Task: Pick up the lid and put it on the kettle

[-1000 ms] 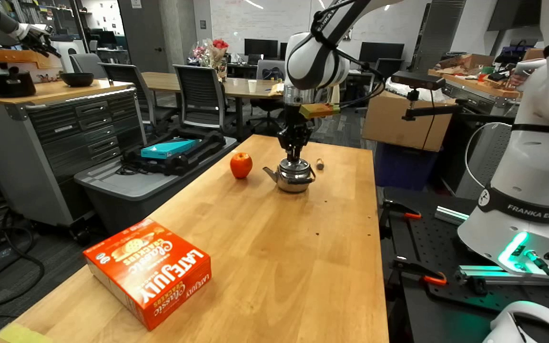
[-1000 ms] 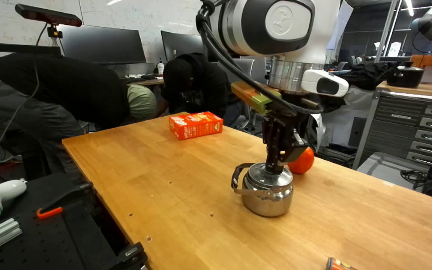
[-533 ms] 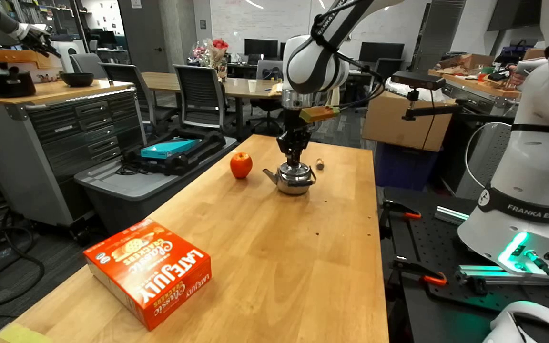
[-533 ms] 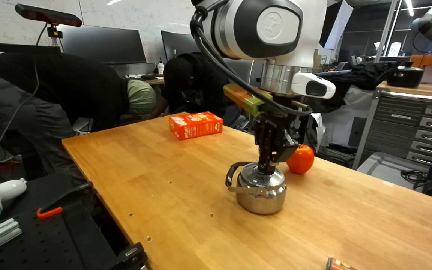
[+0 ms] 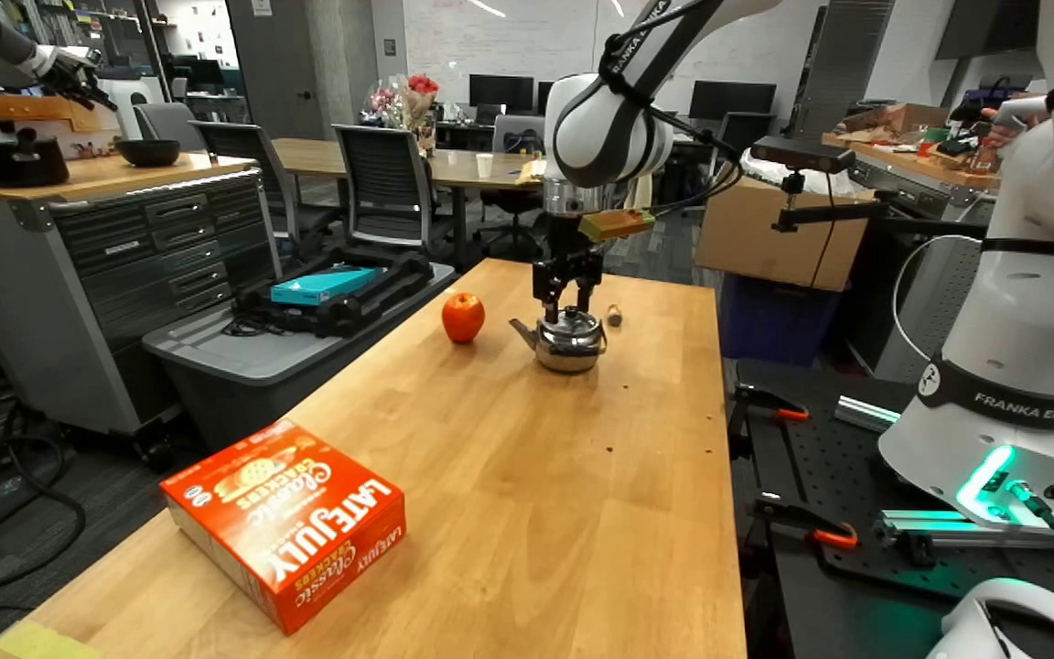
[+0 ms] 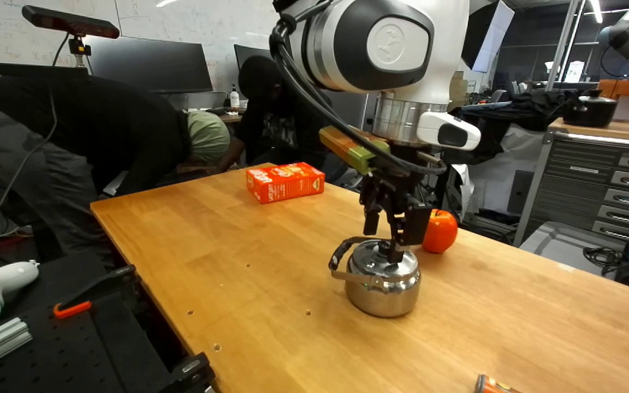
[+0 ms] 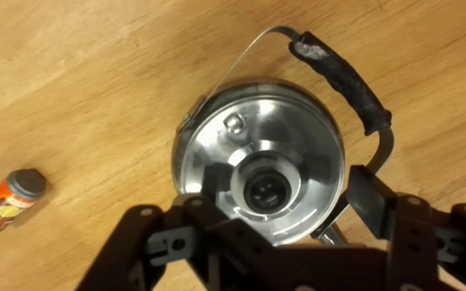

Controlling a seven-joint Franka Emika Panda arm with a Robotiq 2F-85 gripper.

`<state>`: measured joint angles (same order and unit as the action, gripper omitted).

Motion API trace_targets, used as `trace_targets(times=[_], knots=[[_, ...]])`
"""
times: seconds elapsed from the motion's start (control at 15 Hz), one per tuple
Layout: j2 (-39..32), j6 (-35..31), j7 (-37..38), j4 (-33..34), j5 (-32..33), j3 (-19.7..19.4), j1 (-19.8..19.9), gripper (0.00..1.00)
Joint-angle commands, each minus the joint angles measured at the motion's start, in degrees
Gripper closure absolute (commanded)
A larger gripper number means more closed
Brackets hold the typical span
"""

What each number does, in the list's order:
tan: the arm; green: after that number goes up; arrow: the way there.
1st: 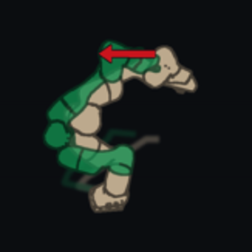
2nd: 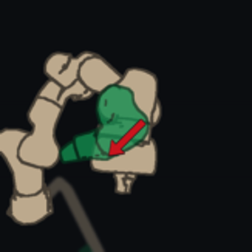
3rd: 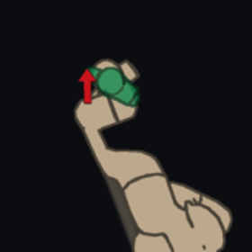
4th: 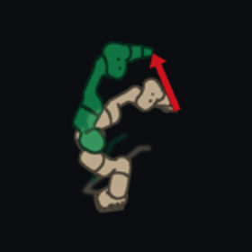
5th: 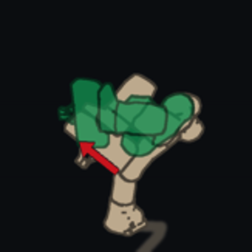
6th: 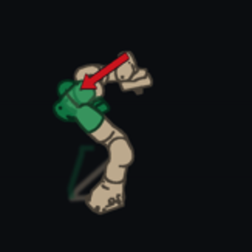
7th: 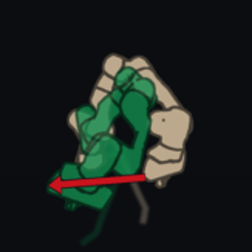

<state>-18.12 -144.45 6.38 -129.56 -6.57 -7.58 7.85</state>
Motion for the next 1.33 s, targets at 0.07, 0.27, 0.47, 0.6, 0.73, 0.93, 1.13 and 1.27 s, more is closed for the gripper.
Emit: trace_targets(times=[0.07, 0.27, 0.47, 0.6, 0.73, 0.93, 1.13, 1.27], knots=[[2.7, -0.2, -1.1, -2.0, 0.3, 0.1, 0.0, 0.0], [5.5, 0.5, -1.2, -3.4, 0.9, 0.0, -0.3, 0.0], [9.1, 4.0, -1.6, -4.6, 2.3, -0.2, -0.6, 0.0], [12.3, 7.8, -2.5, -5.6, 3.7, 0.0, -0.8, 0.0], [15.0, 10.5, -3.2, -6.3, 5.8, 0.3, -1.3, 0.0], [18.5, 12.8, -4.6, -7.6, 7.5, 1.2, -1.9, 0.0], [21.1, 12.0, -6.9, -9.9, 8.7, 2.2, -2.8, 0.0], [22.4, 11.6, -8.6, -11.9, 10.5, 3.1, -3.4, 0.0]])
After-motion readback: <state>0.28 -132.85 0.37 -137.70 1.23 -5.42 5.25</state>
